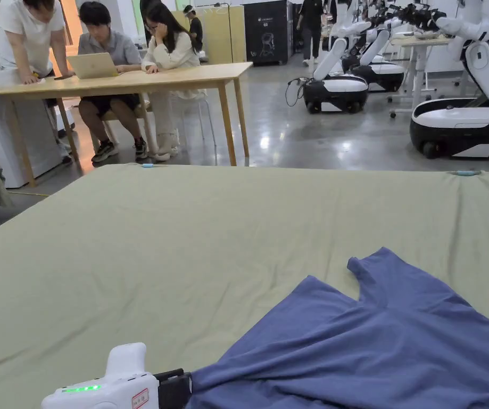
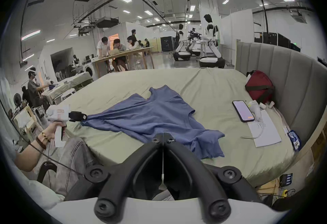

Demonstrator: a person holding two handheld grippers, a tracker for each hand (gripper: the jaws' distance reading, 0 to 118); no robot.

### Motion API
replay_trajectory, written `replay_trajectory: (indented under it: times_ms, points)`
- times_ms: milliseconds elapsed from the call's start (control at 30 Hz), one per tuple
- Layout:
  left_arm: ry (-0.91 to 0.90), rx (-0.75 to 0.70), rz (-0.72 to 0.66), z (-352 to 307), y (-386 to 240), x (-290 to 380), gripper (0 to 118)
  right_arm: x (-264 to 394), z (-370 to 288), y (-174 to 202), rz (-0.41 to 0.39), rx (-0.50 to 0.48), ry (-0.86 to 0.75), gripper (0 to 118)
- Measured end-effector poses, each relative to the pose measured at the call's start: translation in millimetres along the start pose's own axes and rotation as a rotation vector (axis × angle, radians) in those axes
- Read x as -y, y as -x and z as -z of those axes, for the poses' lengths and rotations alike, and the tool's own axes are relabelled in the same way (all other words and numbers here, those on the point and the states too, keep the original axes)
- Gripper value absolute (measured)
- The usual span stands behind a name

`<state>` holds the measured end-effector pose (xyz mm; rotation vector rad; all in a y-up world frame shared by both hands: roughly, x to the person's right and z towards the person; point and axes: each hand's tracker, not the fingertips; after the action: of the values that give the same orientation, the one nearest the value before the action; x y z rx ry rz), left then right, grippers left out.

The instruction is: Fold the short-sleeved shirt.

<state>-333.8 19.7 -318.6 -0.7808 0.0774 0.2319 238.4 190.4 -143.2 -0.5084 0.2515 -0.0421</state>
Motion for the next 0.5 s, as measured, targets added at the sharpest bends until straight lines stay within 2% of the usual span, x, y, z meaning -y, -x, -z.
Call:
replay_trajectory:
  times_ms: [67, 167, 200, 233, 400, 500]
  points:
    - [0.029, 0.003, 0.074, 2.0, -12.2, 2.4, 79, -1.7, 4.1, 0.3, -0.002, 0.008, 0.009, 1]
    - [-0.004, -0.061, 0.243, 0.4, -26.7, 14.2, 59, -0.5, 11.1, -11.4, -0.004, 0.019, 0.025, 1]
    - [-0.022, -0.038, 0.258, -4.2, -28.7, 15.6, 39, -2.1, 14.0, -12.0, -0.006, 0.020, 0.029, 1]
    - [-0.058, -0.037, 0.256, -9.5, -32.9, 18.0, 5, -4.5, 18.1, -12.6, -0.009, 0.022, 0.033, 1]
    - [-0.230, -0.041, 0.337, -31.2, -34.9, 28.8, 5, -20.3, 43.9, -22.9, -0.052, 0.027, 0.048, 1]
    - [-0.283, 0.036, 0.333, -47.2, -37.2, 36.0, 5, -44.9, 72.9, -28.5, -0.122, 0.026, 0.039, 1]
